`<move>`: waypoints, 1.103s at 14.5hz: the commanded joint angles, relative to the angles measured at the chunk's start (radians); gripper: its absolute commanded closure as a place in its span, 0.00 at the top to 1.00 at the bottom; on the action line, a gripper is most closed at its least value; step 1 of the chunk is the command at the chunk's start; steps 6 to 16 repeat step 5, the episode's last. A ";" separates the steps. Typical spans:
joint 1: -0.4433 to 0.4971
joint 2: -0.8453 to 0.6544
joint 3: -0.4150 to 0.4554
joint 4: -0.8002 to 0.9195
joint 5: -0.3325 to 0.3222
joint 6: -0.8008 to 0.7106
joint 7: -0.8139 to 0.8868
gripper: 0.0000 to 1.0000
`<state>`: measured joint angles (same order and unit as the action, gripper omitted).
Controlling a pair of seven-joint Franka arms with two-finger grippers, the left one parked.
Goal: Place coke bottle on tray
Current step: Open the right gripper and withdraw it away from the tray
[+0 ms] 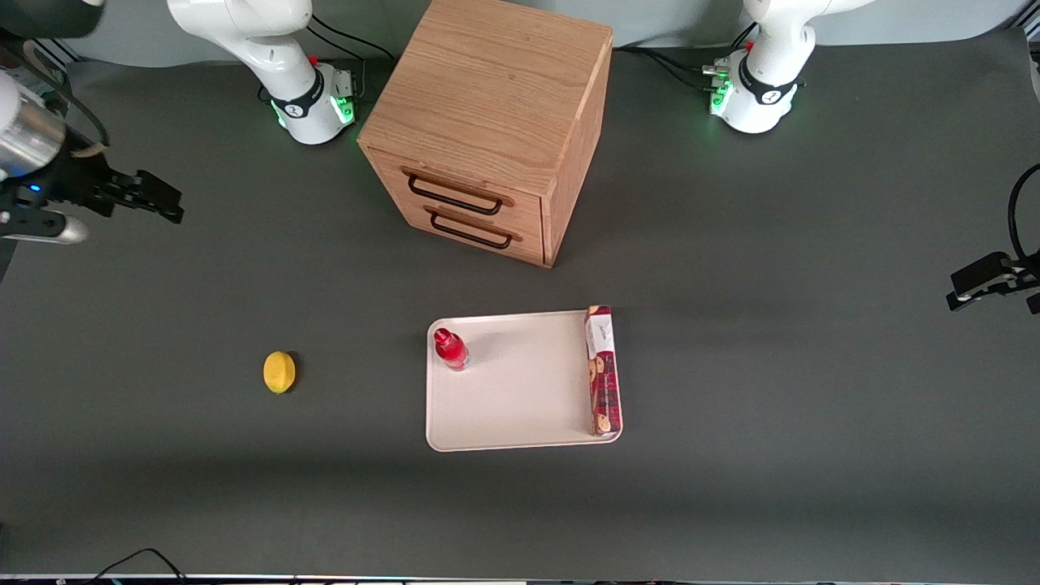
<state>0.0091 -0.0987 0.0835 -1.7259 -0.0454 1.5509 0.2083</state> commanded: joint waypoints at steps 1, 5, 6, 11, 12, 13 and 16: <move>0.017 -0.055 -0.019 -0.072 0.028 0.044 -0.017 1.00; 0.017 -0.013 -0.043 0.000 0.039 0.035 -0.017 1.00; 0.017 -0.013 -0.043 0.000 0.039 0.035 -0.017 1.00; 0.017 -0.013 -0.043 0.000 0.039 0.035 -0.017 1.00; 0.017 -0.013 -0.043 0.000 0.039 0.035 -0.017 1.00; 0.017 -0.013 -0.043 0.000 0.039 0.035 -0.017 1.00; 0.017 -0.013 -0.043 0.000 0.039 0.035 -0.017 1.00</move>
